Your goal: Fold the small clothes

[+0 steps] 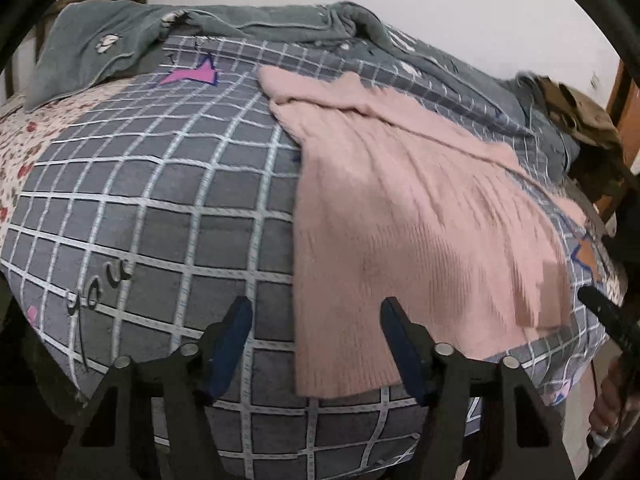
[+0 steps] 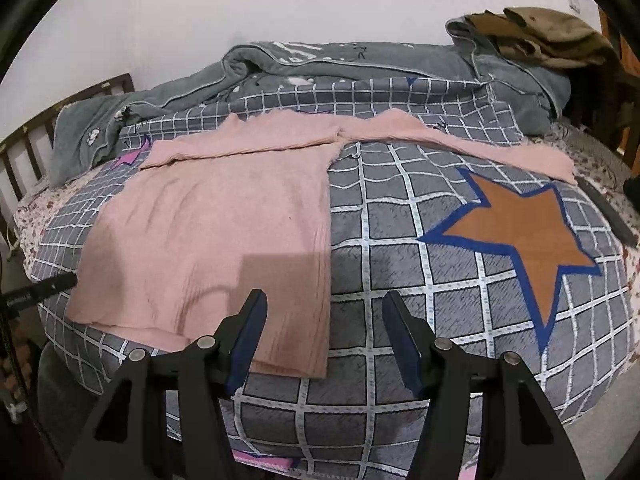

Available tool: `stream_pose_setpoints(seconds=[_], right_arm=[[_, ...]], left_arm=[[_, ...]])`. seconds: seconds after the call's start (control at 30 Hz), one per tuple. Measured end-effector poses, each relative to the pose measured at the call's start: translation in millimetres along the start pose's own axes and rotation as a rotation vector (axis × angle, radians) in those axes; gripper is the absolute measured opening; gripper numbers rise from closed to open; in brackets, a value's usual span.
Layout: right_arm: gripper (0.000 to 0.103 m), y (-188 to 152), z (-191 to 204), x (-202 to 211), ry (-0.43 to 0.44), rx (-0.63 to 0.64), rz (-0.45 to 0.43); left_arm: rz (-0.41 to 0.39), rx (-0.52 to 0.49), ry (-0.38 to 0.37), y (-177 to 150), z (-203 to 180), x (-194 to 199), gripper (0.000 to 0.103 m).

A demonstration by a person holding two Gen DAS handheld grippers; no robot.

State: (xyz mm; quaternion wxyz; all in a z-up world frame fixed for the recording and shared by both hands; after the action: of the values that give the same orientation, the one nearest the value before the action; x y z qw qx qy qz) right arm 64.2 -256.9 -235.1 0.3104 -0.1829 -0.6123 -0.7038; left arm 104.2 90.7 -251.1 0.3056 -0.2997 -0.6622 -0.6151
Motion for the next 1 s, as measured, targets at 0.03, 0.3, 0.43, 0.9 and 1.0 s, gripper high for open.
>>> stream_pose_setpoints(seconds=[0.03, 0.3, 0.43, 0.9, 1.0], right_arm=[[0.059, -1.4, -0.8, -1.8, 0.004, -0.002, 0.001], [0.052, -17.5, 0.0, -25.9, 0.076, -0.045, 0.047], [0.014, -26.1, 12.9, -33.9, 0.075, 0.031, 0.060], [0.005, -22.0, 10.5, -8.2, 0.076, 0.032, -0.019], [0.005, -36.2, 4.0, -20.6, 0.053, 0.006, 0.036]], left_arm=[[0.011, -0.003, -0.004, -1.5, -1.3, -2.7, 0.059], [0.027, -0.032, 0.014, -5.3, -9.1, -13.8, 0.035], [0.044, -0.002, -0.017, -2.0, -7.0, -14.3, 0.008], [0.014, 0.025, -0.022, -5.4, 9.3, 6.8, 0.007], [0.037, 0.002, 0.021, -10.0, 9.5, 0.2, 0.009]])
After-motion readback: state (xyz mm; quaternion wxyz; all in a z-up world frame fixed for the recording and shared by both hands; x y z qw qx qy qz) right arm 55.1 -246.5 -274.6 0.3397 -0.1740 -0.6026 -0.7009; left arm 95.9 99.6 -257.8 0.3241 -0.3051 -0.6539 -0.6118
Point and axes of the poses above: each gripper's, at about its wrist camera, not at the fingertips, and x roughly against the way its jaws point, z to its left, y to its top, the point moved 7 cm from there along -x, roughly the way its jaws point, and after that the axes turned 11 degrees about y, right-handed, at the moved point
